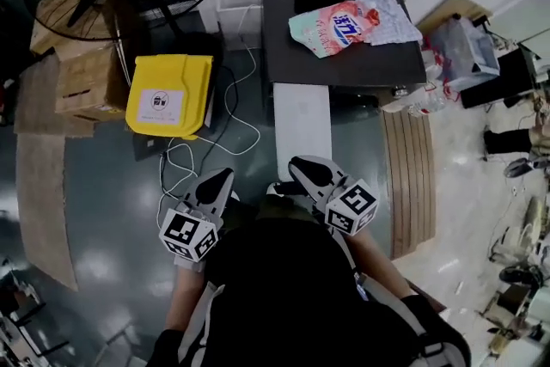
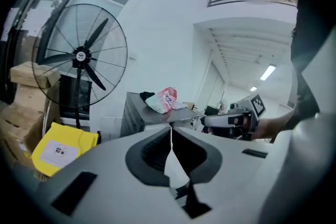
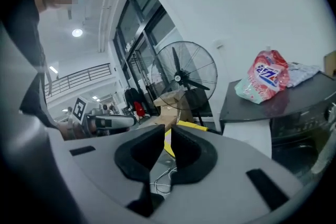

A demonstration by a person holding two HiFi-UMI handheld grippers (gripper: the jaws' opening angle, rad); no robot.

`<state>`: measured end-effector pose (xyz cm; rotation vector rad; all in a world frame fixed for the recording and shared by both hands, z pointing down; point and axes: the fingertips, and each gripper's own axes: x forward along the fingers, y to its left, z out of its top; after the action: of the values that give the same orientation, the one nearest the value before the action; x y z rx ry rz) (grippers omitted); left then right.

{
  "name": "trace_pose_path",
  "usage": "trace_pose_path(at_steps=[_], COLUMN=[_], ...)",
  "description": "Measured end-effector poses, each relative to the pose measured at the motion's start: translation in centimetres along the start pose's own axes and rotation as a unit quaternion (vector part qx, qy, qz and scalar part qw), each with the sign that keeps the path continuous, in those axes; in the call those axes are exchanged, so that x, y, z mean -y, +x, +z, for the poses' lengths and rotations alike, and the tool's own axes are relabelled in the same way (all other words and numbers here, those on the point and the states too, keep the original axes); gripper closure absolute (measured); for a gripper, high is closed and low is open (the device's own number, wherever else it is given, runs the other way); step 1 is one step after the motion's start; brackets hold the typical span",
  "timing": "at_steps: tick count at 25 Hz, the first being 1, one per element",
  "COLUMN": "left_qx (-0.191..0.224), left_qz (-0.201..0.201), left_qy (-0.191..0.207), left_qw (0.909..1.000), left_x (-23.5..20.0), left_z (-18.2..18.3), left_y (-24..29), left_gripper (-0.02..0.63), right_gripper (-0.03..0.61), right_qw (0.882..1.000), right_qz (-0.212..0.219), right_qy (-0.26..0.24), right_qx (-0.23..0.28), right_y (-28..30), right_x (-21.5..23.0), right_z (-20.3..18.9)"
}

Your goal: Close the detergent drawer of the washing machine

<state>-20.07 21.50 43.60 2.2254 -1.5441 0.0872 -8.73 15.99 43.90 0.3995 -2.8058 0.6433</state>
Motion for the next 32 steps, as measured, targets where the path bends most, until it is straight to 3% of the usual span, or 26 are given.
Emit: trace_pose_path(at_steps=[6, 15, 22, 32], left_qx=[-0.051, -0.139, -0.199, -0.283], left_qz=[-0.106, -0.214, -0.253, -0.244], left_qy=[0.019, 0.043, 0.064, 0.079], left_qw=[0.9928, 0.966, 0.9446, 0.9244], left_x=[1.4, 4.8, 7.0, 8.0], left_z=[-1.1, -6.6, -11.0, -17.0], left_y=[3.1, 5.4, 6.2, 8.6], left_gripper=[0.601, 0.6, 0.586, 0.496], right_gripper=[0.546, 0.546, 0.529, 0.439], right_qw=[0.991, 0.96, 0.946, 0.946], right_qz=[-0.126, -0.271, -0.312, -0.296], right_qy=[0.033, 0.075, 0.091, 0.105], right_qx=[0.02, 0.015, -0.015, -0.084], right_y=[-3.6, -9.9, -12.7, -14.6], right_x=[2.7, 3.3, 3.1, 6.5], right_z=[-2.3, -9.3, -14.3, -20.8])
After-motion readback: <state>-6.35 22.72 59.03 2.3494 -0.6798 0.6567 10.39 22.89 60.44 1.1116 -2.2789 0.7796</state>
